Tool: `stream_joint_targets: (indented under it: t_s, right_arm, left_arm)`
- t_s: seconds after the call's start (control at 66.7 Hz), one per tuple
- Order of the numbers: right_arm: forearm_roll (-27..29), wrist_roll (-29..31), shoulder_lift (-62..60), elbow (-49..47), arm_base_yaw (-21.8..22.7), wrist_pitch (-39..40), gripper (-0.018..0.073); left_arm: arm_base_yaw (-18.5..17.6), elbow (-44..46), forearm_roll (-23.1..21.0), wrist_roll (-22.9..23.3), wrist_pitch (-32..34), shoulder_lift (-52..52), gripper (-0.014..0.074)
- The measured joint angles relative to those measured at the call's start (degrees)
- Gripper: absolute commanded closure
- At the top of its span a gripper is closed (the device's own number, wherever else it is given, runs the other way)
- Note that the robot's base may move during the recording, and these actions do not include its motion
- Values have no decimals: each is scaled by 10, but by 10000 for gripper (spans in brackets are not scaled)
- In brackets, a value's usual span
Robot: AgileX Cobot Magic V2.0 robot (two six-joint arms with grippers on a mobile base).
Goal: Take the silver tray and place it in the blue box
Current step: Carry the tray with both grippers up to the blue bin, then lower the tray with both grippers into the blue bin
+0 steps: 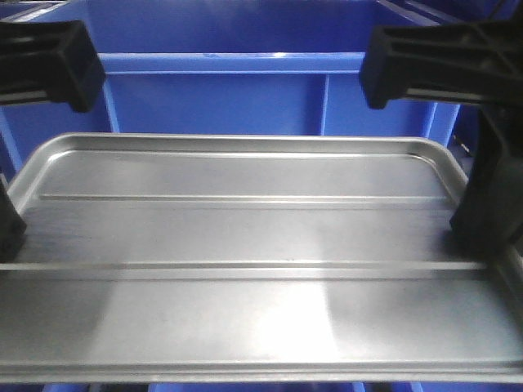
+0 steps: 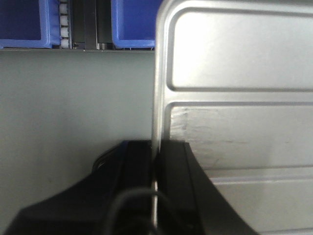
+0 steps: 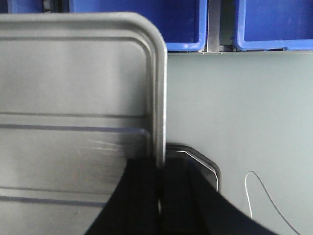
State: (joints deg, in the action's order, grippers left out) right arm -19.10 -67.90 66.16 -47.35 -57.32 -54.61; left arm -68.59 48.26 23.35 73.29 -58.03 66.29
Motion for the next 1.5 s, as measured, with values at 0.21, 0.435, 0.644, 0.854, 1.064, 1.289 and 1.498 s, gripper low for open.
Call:
stream_joint_targets:
  t_s: [0.21, 0.435, 0.644, 0.854, 1.064, 1.289, 1.498]
  right_arm:
    - [0, 0, 0, 0, 0, 0, 505]
    - [0, -1, 0, 0, 0, 7, 505]
    - [0, 6, 0, -24, 5, 0, 505]
    - [-3, 77, 0, -96, 58, -10, 505]
    - [6, 181, 41, -199, 130, -10, 505]
    - [41, 303, 142, -346, 213, -3, 505]
    - [99, 407, 252, -476, 285, 4, 505]
  left_arm:
    - [0, 0, 10, 0, 1, 0, 602]
    - [0, 0, 29, 0, 1, 0, 602]
    - [15, 12, 37, -20, -4, 0, 602]
    - [100, 70, 9, -129, 27, 0, 602]
    - [216, 140, -65, -299, 70, 18, 602]
    - [328, 281, -127, -470, 72, 109, 602]
    - [406, 404, -199, -584, 79, 210, 602]
